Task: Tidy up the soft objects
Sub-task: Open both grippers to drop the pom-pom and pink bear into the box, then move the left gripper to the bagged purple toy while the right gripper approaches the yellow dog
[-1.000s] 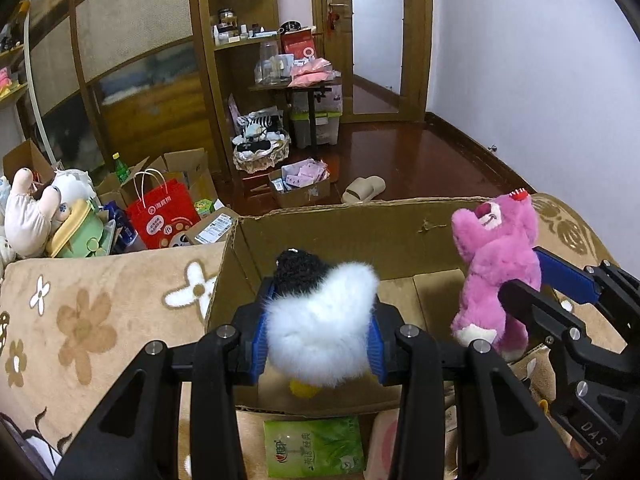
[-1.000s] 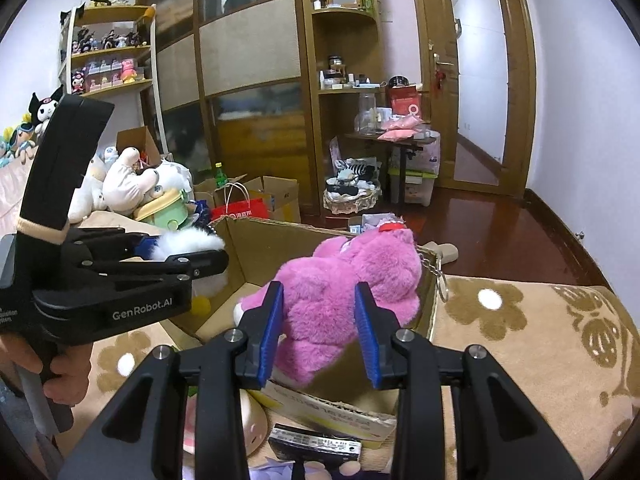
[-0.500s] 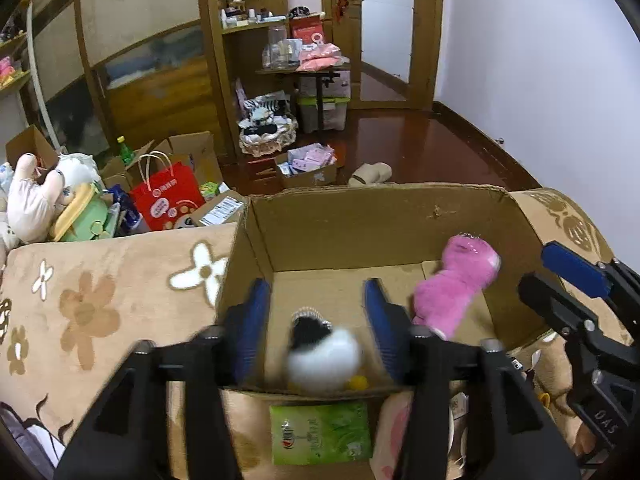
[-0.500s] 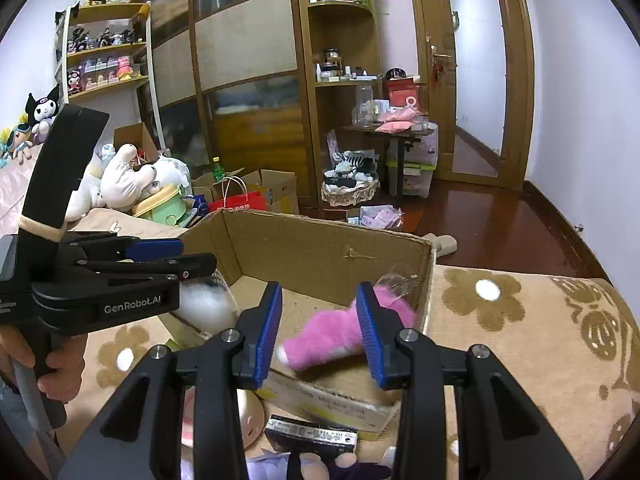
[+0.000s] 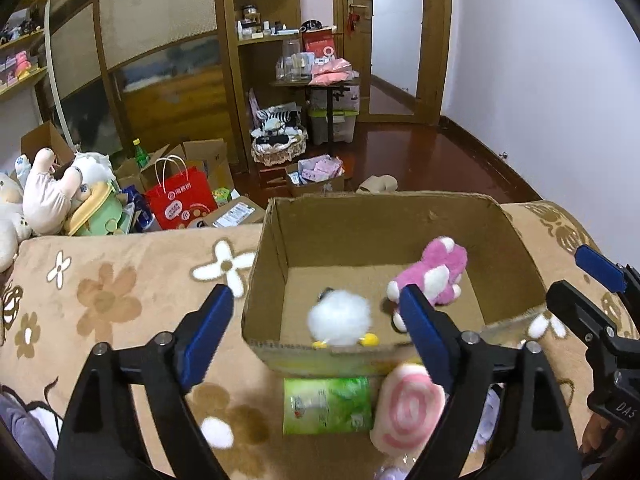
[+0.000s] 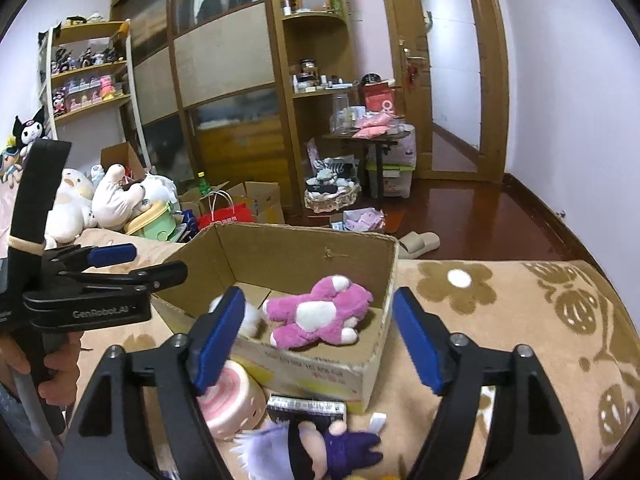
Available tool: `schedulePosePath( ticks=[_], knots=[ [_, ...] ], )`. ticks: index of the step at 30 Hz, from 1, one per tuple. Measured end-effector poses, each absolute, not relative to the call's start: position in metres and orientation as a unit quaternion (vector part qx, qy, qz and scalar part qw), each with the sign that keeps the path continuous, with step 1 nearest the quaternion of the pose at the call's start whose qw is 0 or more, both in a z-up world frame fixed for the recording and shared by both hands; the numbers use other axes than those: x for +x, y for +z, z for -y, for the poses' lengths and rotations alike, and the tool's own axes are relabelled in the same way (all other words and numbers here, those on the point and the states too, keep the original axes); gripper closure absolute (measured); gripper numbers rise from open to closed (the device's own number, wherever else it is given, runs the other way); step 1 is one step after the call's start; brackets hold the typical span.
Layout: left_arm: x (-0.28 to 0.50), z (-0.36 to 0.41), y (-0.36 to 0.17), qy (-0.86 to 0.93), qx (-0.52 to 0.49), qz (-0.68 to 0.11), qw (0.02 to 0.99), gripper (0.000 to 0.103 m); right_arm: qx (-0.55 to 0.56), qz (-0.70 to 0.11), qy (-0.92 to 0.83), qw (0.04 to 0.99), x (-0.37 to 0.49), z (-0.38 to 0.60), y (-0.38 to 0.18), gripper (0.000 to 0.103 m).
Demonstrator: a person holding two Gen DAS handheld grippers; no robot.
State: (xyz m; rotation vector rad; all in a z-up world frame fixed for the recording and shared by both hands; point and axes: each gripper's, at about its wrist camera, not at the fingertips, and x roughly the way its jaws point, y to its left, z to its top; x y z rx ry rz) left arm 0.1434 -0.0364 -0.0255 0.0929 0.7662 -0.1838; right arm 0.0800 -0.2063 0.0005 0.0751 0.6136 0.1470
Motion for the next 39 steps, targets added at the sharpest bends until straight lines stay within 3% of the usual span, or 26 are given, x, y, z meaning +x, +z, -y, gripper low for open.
schedulePosePath(
  ticks=[2,5,39],
  knots=[
    [0.136,0.035,-0.023,-0.085,0.044,-0.372,0.923,0.009,0.039,-0.302,0.067,0.950,0.073,0.208,0.003,0.010],
    [0.124,0.034,-0.018,-0.084,0.050,-0.376,0.922,0.009,0.042,-0.305,0.059,0.950,0.062,0.211,0.007,0.006],
    [0.034,0.034,-0.032,-0.098,0.074,-0.465,0.877,0.009,0.089,-0.355,0.006,0.931,-0.028,0.233,0.003,0.005]
  ],
)
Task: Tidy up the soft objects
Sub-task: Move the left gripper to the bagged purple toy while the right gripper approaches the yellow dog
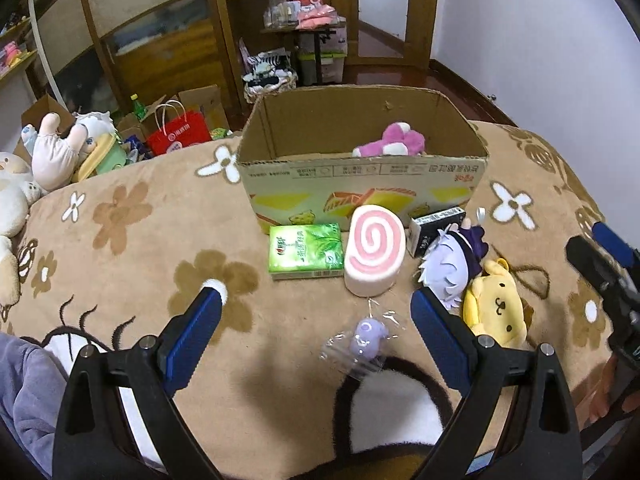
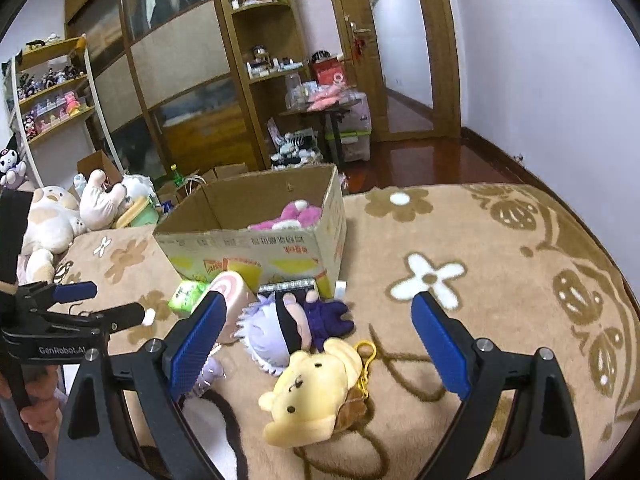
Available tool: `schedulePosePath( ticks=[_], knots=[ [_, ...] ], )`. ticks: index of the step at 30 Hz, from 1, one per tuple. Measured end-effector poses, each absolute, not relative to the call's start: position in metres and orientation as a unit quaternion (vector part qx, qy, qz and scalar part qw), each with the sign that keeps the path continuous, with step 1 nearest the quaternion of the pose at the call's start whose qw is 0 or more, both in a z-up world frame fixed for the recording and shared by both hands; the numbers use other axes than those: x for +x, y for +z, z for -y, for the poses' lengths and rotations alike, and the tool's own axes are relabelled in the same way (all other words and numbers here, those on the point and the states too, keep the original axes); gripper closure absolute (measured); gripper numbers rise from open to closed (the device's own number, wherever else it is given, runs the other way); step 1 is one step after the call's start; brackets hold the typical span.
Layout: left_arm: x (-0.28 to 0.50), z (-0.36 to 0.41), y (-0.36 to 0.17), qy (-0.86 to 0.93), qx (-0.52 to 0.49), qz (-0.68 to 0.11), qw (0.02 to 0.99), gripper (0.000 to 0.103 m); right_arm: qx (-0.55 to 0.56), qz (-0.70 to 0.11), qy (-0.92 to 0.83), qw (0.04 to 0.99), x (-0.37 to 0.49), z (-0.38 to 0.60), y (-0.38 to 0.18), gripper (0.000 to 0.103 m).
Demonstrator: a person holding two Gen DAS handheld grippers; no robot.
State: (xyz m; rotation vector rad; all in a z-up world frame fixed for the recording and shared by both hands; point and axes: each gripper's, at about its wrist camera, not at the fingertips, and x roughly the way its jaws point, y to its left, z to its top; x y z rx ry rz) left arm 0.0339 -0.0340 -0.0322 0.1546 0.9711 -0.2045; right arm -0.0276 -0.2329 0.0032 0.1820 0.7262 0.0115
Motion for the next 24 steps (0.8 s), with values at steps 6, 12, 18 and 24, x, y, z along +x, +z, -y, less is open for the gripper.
schedulePosePath(
  ticks=[6,12,18,24],
  knots=[
    [0.044,0.037,-0.050,-0.106,0.069,-0.493,0.860,0.009,0.086,-0.386,0.004,0.919,-0.019,0.232,-0.014,0.005],
    [0.053,0.045,-0.070,-0.114,0.071,-0.519,0.844,0.009,0.093,-0.414,-0.001,0.906,-0.010,0.232,-0.030,0.005],
    [0.060,0.055,-0.090,-0.119,0.086,-0.542,0.828,0.009,0.096,-0.449,-0.015,0.888,0.002,0.237,-0.049,0.005],
    [0.066,0.065,-0.111,-0.125,0.095,-0.573,0.804,0.009,0.111,-0.477,-0.017,0.872,0.009,0.241,-0.066,0.005]
  ],
)
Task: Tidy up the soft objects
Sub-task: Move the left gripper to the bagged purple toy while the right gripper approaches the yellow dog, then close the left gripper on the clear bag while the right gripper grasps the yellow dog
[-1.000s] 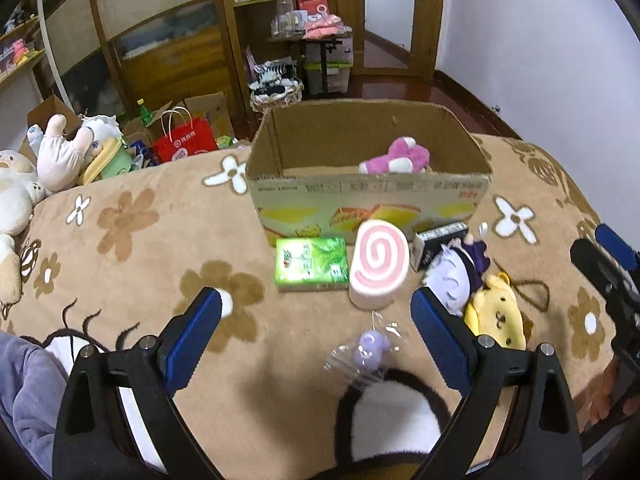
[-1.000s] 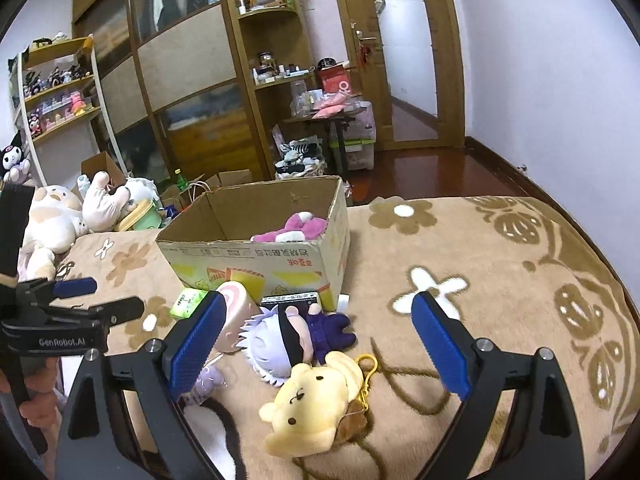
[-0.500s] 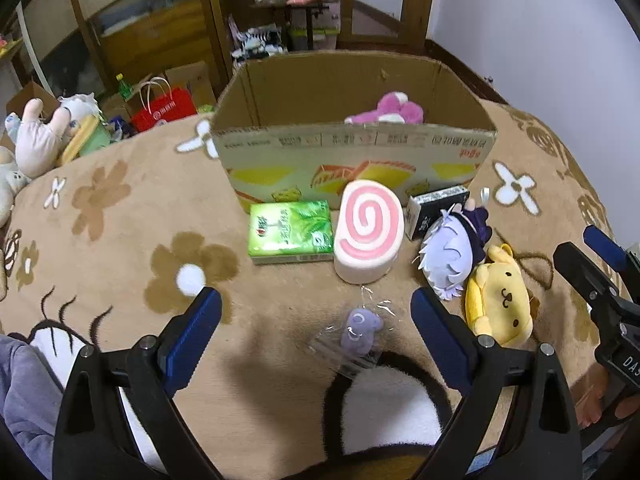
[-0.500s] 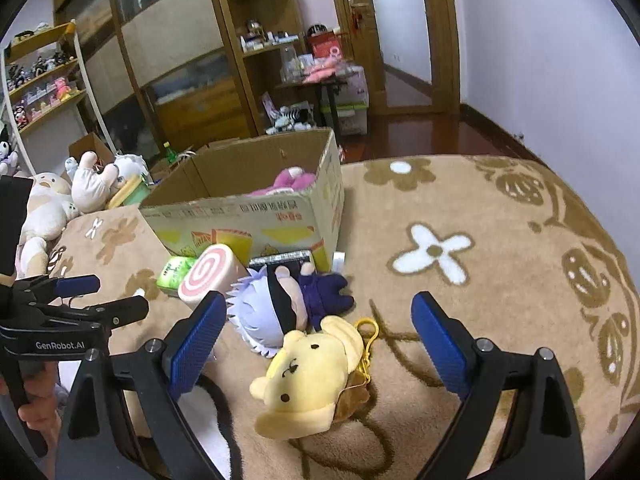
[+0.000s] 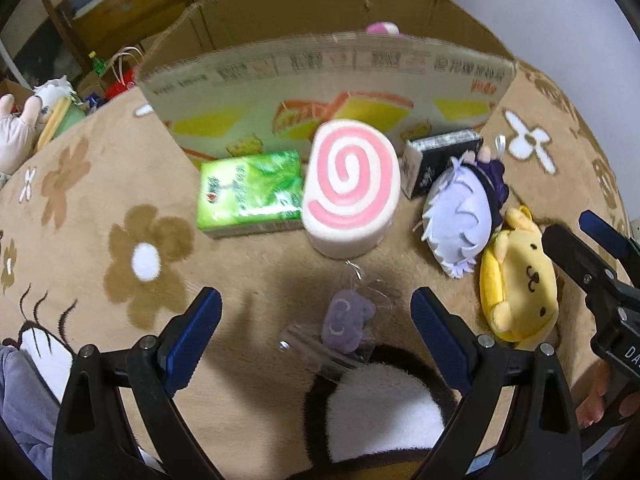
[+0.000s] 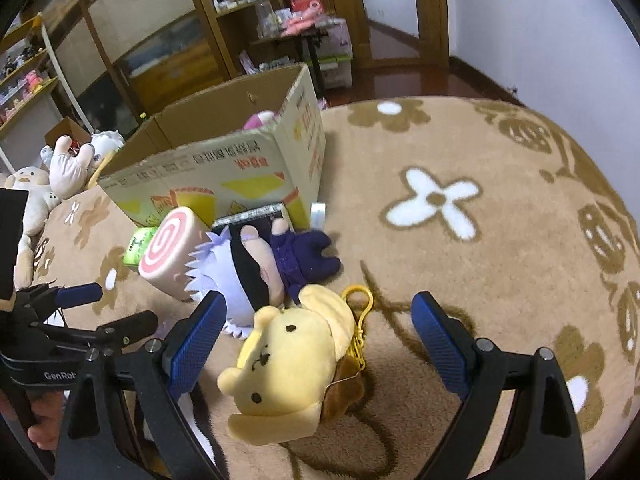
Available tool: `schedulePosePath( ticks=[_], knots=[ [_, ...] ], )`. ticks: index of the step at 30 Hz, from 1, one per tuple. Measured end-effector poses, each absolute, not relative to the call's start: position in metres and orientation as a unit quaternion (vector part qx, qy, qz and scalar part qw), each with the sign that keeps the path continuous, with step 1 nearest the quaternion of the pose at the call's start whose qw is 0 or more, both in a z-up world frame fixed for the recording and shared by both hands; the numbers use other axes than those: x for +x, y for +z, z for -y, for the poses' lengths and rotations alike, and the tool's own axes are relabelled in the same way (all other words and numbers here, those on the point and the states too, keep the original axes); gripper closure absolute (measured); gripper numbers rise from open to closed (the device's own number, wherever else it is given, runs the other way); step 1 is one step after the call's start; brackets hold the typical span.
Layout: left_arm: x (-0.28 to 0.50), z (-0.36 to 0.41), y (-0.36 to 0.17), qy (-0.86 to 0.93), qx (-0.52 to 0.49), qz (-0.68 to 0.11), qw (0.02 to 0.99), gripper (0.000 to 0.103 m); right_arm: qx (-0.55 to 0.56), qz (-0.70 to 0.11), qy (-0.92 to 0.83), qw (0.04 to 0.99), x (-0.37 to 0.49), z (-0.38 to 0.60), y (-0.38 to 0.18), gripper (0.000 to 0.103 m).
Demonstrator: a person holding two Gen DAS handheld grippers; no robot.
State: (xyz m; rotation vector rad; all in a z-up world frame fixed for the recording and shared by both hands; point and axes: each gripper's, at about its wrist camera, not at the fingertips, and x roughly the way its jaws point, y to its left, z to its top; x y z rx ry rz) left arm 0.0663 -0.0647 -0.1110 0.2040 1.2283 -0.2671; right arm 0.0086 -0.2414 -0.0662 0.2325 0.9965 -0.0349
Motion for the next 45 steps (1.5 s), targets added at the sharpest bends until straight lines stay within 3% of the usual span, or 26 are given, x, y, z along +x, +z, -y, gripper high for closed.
schedulePosePath(
  ticks=[18,27,31,38,45],
  knots=[
    [0.080,0.090,-0.154,-0.114,0.164,-0.611,0.766,0.009,0.114,-0.545,-0.010,0.830,0.017,0.236,-0.099,0.005],
    [0.086,0.081,-0.171,-0.122,0.129,-0.627,0.759,0.010,0.118,-0.571,0.004,0.813,0.021,0.231,-0.110,0.005],
    [0.086,0.078,-0.175,-0.132,0.115,-0.630,0.757,0.019,0.121,-0.574,0.006,0.810,0.020,0.230,-0.111,0.006],
    [0.077,0.071,-0.169,-0.142,0.117,-0.622,0.761,0.049,0.119,-0.577,0.014,0.808,0.017,0.226,-0.110,0.021],
    [0.072,0.068,-0.162,-0.140,0.107,-0.617,0.767,0.057,0.126,-0.579,0.019,0.805,0.013,0.226,-0.111,0.029]
  ],
)
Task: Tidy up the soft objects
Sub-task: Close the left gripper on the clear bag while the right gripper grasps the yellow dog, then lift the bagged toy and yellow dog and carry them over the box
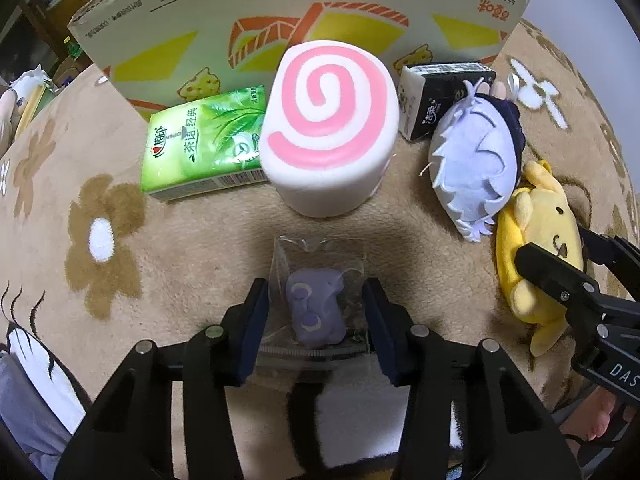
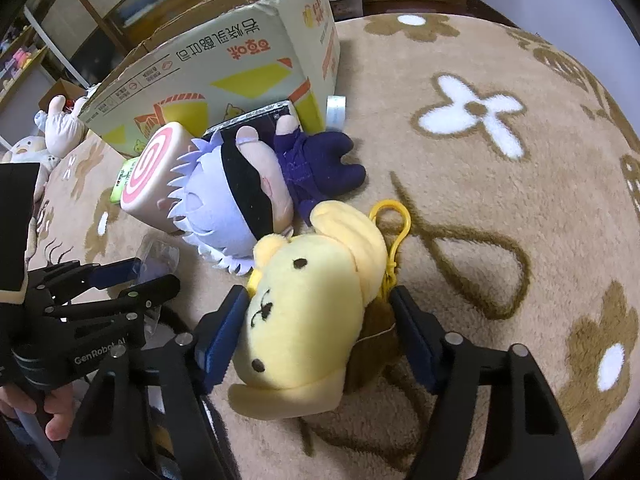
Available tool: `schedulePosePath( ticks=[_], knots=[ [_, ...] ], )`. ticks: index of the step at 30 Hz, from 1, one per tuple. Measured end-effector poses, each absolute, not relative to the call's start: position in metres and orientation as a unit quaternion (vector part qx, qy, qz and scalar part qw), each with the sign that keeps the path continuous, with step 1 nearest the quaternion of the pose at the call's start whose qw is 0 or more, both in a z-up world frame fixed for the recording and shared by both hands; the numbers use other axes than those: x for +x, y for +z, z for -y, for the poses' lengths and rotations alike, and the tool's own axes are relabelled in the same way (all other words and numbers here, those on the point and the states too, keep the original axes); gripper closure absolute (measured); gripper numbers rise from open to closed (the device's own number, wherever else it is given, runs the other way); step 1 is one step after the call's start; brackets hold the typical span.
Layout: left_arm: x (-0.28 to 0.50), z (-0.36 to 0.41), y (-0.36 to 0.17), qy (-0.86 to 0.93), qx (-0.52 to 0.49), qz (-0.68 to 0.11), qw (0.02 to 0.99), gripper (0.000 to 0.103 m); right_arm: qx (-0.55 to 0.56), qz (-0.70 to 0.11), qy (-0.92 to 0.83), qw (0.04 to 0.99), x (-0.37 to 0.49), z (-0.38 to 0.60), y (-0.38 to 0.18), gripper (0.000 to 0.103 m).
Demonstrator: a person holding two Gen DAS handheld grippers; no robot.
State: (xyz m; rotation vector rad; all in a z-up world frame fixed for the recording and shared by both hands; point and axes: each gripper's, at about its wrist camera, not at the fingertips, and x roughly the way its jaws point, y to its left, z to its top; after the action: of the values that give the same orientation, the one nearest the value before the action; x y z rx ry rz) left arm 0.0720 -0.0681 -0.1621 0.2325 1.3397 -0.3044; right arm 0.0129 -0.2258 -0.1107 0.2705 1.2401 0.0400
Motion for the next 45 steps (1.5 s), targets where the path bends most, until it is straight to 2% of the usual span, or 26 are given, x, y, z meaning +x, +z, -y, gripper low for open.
schedulePosePath(
  ticks=[10,34,45],
  knots=[
    [0.055,0.061,-0.128,-0.136,0.089,-0.594,0.788,0.059,0.117,-0.561,0.015,0.819,0.005,0.227,-0.097,0.038],
    [0.023,0.042,-0.034,-0.118,0.059,-0.435,0.891,0.059,0.086,-0.410,0.000,0.908,-0.017,0.224,-0.024,0.038],
    [0.023,0.045,-0.002,-0.102,0.085,-0.346,0.929,0.059,0.085,-0.331,-0.007,0.940,-0.011,0.230,0.004,0.038]
  ],
)
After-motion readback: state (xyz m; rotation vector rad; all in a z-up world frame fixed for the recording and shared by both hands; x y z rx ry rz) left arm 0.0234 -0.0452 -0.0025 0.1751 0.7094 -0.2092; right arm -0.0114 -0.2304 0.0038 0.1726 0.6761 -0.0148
